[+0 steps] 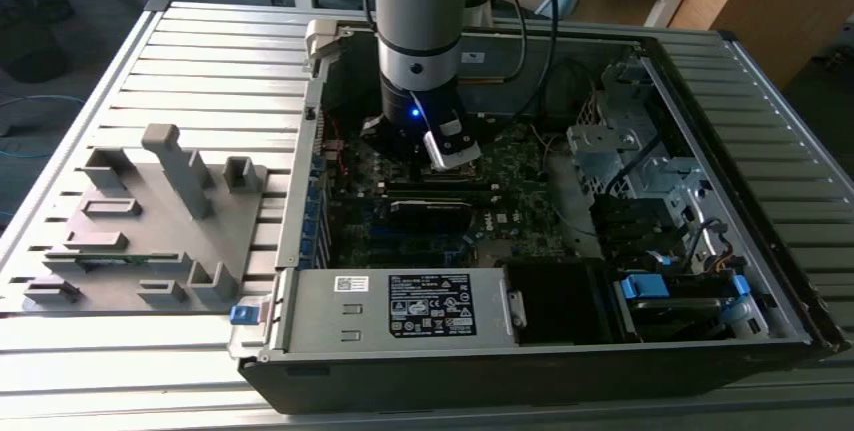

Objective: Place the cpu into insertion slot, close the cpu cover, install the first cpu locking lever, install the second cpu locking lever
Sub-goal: 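Install the second cpu locking lever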

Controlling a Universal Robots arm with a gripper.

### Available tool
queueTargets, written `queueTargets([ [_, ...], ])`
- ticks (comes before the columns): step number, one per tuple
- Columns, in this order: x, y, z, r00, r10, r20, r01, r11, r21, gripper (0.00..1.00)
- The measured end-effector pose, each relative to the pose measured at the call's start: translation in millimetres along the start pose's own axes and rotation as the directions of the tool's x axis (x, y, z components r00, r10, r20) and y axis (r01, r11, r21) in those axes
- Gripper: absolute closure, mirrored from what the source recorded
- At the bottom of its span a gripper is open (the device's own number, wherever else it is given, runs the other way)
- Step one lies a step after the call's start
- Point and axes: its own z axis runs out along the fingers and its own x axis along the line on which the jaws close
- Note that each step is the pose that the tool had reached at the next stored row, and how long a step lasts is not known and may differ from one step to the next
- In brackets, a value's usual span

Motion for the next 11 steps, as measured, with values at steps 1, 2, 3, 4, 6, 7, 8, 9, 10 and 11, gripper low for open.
queueTargets([
  [1,0.3,-0.1,0.4,1.0000,0.000,-0.0001,0.000,1.0000,-0.0005,0.90],
  [2,0.5,-0.1,0.4,1.0000,0.000,-0.0002,0.000,1.0000,-0.0007,0.90],
  [3,0.5,-0.3,0.5,1.0000,0.000,-0.0002,0.000,1.0000,-0.0011,0.90],
  [4,0.5,-0.5,0.5,1.0000,0.000,-0.0002,0.000,1.0000,-0.0013,0.90],
  [6,0.5,-0.7,0.1,1.0000,0.000,-0.0002,0.000,1.0000,-0.0017,0.90],
  [7,0.4,-0.9,-0.1,1.0000,0.000,-0.0003,0.000,1.0000,-0.0019,0.90],
  [8,0.3,-1.2,-0.1,1.0000,0.000,-0.0003,0.000,1.0000,-0.0027,0.90],
  [9,0.3,-1.7,-0.2,1.0000,0.000,-0.0005,0.000,1.0000,-0.0039,0.90],
  [10,0.2,-2.2,-0.2,1.0000,-0.001,-0.0006,0.001,1.0000,-0.0051,0.90],
  [11,0.2,-2.8,-0.3,1.0000,-0.001,-0.0007,0.001,1.0000,-0.0059,0.90],
])
